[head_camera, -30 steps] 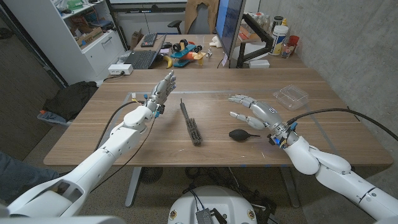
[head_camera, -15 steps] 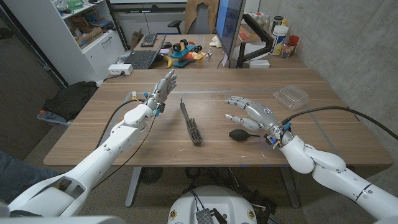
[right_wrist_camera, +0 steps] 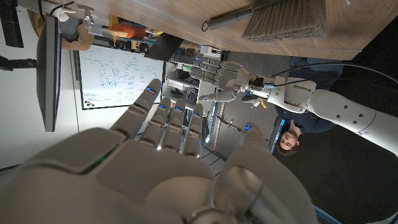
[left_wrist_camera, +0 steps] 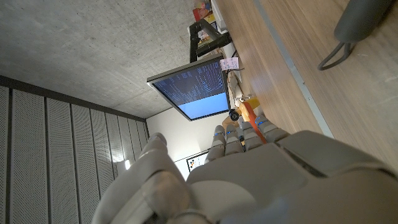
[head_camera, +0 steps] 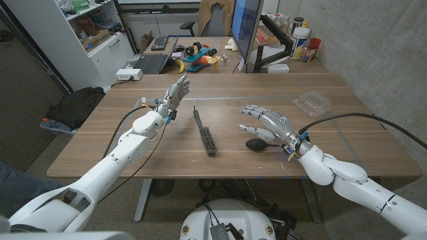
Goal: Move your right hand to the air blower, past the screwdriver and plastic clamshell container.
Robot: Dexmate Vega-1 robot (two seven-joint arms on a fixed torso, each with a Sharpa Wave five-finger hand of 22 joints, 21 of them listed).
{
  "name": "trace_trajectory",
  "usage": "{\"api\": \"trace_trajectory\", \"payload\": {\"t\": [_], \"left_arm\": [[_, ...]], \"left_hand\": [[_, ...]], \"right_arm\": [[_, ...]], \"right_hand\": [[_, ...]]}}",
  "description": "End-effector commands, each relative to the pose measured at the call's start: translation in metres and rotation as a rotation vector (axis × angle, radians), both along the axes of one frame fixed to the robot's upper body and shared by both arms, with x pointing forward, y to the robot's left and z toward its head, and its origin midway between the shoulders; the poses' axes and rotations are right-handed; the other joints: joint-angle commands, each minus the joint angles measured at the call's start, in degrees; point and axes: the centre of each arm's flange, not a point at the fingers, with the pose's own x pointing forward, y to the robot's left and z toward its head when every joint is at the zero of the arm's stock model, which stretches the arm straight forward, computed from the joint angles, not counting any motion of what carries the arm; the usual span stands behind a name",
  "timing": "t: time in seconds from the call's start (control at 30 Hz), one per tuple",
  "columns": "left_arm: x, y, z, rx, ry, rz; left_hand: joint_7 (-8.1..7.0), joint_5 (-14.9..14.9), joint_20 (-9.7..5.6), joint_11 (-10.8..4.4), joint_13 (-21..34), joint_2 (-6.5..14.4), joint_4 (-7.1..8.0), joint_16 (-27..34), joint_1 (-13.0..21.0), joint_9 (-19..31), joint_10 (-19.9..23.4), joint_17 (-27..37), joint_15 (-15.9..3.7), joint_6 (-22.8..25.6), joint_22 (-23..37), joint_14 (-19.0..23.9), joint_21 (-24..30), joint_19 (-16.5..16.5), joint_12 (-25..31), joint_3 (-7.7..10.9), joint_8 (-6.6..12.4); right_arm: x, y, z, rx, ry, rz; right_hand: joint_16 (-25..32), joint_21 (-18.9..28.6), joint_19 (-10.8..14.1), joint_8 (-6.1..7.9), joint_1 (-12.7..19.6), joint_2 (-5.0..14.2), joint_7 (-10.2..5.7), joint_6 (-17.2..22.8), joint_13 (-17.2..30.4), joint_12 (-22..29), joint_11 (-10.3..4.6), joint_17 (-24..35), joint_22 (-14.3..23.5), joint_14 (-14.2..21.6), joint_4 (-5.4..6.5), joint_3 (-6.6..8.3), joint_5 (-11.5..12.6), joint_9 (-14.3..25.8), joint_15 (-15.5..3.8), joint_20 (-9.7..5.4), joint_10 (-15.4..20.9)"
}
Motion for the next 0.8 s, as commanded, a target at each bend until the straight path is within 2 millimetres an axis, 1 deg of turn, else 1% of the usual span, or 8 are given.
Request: {"api": "trace_trajectory", "payload": {"t": [0.03,0.53,0.7,0.8], "left_arm": [[-0.0016,0.0031,-0.0027,0.002,0.009,-0.001],[-0.0046,0.0059,-0.0044,-0.004,0.006,0.005],[-0.0030,0.0045,-0.0051,0.000,0.011,0.001],[-0.0025,0.0041,-0.0052,0.002,0.011,0.001]], "left_hand": [[0.33,0.25,0.30,0.02,0.12,0.44,-0.22,0.19,-0.04,0.11,0.09,0.31,0.30,0.35,0.18,0.01,0.39,-0.03,0.11,0.08,0.27],[0.35,0.25,0.31,0.06,0.12,0.48,-0.27,0.17,-0.06,0.11,0.08,0.31,0.33,0.34,0.18,-0.05,0.39,-0.05,0.10,0.11,0.24],[0.35,0.25,0.35,0.10,0.12,0.48,-0.29,0.19,-0.07,0.11,0.09,0.31,0.33,0.35,0.18,0.00,0.40,-0.04,0.11,0.11,0.23],[0.31,0.25,0.26,0.03,0.12,0.47,-0.31,0.18,-0.08,0.11,0.16,0.31,0.32,0.39,0.18,-0.02,0.40,-0.03,0.14,0.11,0.24]], "right_arm": [[0.0011,0.0014,-0.0065,-0.056,-0.022,-0.060],[0.0007,0.0021,-0.0125,-0.116,-0.010,-0.080],[0.0004,0.0036,-0.0133,-0.138,-0.036,-0.098],[0.0007,0.0043,-0.0139,-0.142,-0.034,-0.102]], "right_hand": [[-0.16,-0.19,-0.31,-0.19,0.35,0.01,-0.17,0.15,0.06,-0.18,0.11,0.06,0.26,-0.04,-0.11,0.18,0.29,0.15,-1.45,-0.14,0.15],[-0.25,-0.21,-0.58,-0.17,0.41,-0.19,-0.51,0.43,0.07,-0.18,0.10,0.07,0.28,-0.12,-0.21,0.14,0.53,0.16,-1.68,-0.42,0.32],[-0.34,-0.41,-1.71,0.40,0.33,-0.24,-1.72,2.30,0.07,0.00,-0.26,0.12,0.32,-0.29,-0.18,0.10,0.84,0.17,-1.59,-0.95,1.01],[-0.37,-0.47,-2.05,0.37,0.31,-0.27,-1.75,2.34,0.07,0.02,-0.29,0.13,0.32,-0.35,-0.18,0.08,0.90,0.17,-1.68,-1.22,1.13]]}}
